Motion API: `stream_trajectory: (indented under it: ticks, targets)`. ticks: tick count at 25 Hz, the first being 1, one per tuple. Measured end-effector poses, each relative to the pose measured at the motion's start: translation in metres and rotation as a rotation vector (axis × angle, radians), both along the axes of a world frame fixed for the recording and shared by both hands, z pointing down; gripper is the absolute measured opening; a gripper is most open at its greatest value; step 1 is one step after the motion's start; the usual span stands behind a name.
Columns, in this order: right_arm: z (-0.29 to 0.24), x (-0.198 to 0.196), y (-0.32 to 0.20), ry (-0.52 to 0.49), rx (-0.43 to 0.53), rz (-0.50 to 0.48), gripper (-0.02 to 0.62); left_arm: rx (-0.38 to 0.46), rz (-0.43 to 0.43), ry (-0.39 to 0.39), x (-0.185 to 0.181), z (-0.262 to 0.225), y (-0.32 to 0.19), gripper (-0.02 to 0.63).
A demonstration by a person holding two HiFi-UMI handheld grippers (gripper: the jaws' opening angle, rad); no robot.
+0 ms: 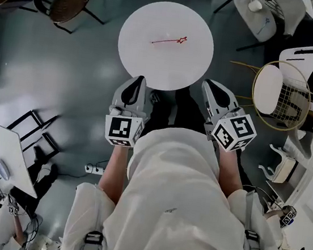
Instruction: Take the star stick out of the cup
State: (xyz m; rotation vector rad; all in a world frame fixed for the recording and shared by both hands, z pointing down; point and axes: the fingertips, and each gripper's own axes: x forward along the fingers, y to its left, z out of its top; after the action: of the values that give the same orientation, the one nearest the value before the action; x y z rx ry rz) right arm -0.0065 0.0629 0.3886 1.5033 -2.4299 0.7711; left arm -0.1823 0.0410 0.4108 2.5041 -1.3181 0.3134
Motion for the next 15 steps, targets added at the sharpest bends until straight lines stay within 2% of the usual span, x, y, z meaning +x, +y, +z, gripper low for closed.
stream_trajectory:
  ticks: [5, 15]
  targets:
    - [0.006, 0.007, -0.016, -0.007, -0.014, -0.007, 0.008, -0.006, -0.008, -0.04, 0.011, 0.006, -0.015, 0.009]
    - [-0.009, 0.016, -0.087, -0.037, 0.03, -0.084, 0.008, -0.03, -0.04, -0.086, 0.033, 0.005, -0.064, 0.009]
